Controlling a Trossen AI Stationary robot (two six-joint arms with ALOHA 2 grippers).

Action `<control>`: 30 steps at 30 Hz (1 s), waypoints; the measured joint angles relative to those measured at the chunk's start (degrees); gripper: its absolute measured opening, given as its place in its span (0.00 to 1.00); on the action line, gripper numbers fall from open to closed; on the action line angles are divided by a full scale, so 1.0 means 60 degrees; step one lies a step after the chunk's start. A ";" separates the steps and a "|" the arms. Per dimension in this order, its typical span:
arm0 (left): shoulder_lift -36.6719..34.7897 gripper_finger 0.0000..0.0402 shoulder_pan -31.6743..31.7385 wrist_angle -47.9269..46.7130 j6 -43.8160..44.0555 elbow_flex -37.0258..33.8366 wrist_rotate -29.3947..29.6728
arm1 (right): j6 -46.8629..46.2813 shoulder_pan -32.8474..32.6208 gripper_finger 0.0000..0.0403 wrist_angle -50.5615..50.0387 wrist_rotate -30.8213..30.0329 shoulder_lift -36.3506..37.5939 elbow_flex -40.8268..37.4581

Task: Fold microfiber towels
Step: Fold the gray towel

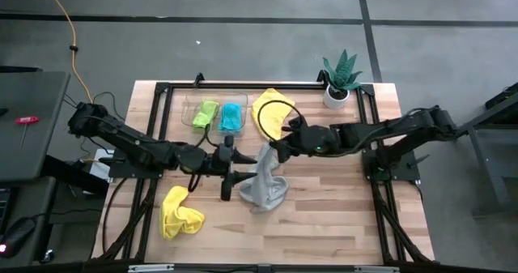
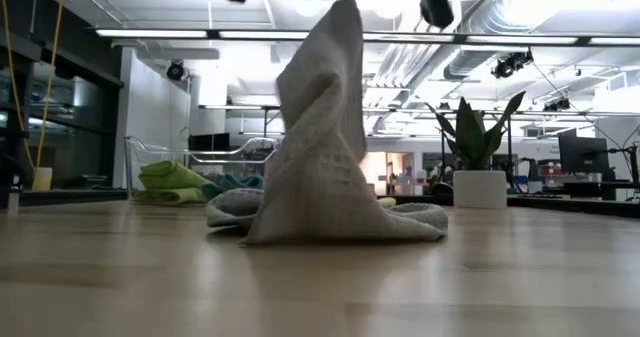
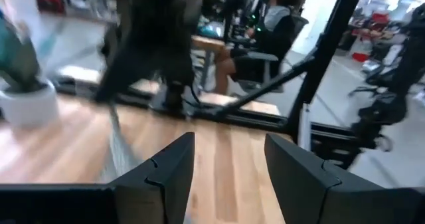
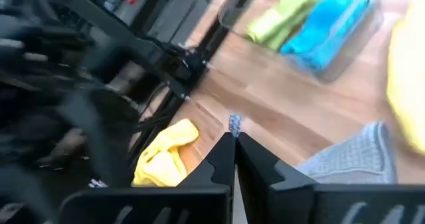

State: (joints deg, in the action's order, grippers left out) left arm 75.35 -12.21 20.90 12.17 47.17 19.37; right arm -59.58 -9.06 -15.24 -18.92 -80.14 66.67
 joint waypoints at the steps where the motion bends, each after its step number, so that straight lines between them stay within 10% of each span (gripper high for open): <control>1: 0.0000 0.43 -0.0045 -0.0023 -0.0247 0.0078 0.0199 | -0.0145 0.0059 0.00 0.0067 0.0165 -0.0138 0.0000; 15: 0.2134 0.43 -0.0160 -0.0484 -0.0819 0.1073 -0.0006 | 0.0044 0.0733 0.00 0.0801 0.1023 -0.0296 0.0004; 30: 0.2917 0.43 -0.1297 -0.5542 0.1147 0.1628 -0.0062 | 0.0941 0.1528 0.00 -0.0854 0.1370 0.1070 0.0000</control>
State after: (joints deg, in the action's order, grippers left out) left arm 92.85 -19.99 -12.35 19.05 56.94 19.00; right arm -53.93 0.11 -20.36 -10.70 -73.72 66.67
